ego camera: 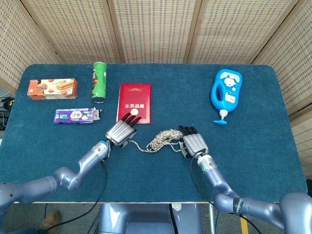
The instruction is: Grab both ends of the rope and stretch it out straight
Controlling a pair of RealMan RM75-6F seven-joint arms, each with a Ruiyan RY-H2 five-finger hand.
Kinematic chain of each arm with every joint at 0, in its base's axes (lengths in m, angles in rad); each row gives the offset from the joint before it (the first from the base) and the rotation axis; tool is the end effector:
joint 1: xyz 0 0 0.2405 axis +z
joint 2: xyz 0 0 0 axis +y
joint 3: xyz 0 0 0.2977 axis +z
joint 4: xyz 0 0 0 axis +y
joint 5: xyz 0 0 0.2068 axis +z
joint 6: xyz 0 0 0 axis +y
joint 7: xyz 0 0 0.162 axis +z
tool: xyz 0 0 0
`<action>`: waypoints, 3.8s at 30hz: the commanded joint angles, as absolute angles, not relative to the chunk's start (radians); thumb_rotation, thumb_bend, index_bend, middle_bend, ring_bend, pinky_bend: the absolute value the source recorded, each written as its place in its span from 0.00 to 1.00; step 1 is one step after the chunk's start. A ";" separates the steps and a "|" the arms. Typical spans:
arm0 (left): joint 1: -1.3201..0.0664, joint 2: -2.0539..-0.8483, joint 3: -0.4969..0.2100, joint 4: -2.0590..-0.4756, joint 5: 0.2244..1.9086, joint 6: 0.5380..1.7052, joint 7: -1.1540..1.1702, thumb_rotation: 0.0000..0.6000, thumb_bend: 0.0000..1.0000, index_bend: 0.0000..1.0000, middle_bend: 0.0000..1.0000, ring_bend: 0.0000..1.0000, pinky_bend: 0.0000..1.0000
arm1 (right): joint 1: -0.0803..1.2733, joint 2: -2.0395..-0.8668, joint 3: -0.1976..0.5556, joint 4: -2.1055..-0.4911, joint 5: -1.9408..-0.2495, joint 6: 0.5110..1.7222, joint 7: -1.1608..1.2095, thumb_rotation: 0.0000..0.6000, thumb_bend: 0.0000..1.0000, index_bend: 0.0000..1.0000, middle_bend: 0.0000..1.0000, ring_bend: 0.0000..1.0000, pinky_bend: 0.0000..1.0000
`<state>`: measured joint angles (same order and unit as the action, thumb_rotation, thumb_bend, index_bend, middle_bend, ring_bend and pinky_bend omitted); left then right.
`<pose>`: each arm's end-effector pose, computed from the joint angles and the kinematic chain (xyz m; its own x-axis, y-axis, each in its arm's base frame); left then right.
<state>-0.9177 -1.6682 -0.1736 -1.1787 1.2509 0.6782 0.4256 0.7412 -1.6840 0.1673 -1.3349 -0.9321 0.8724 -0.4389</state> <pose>-0.1426 0.4268 -0.0768 0.7559 0.1820 0.6289 0.5842 -0.6211 -0.5225 -0.2038 -0.3840 -0.0723 0.4529 -0.3962 0.7986 -0.8891 -0.2673 0.3716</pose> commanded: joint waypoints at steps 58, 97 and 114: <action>-0.978 -1.781 -0.127 -1.053 1.165 0.679 0.422 1.00 0.41 0.72 0.00 0.00 0.00 | 0.755 -1.680 0.165 -1.323 -0.939 0.867 -0.398 1.00 0.54 0.67 0.00 0.00 0.00; -0.766 -1.428 -0.042 -1.134 1.266 0.845 0.158 1.00 0.46 0.77 0.00 0.00 0.00 | 0.640 -1.511 0.115 -1.406 -0.981 0.999 -0.403 1.00 0.54 0.67 0.00 0.00 0.00; -0.711 -1.450 -0.015 -1.022 1.377 0.892 -0.026 1.00 0.46 0.77 0.00 0.00 0.00 | 0.601 -1.503 0.117 -1.429 -1.000 1.040 -0.414 1.00 0.54 0.67 0.00 0.00 0.00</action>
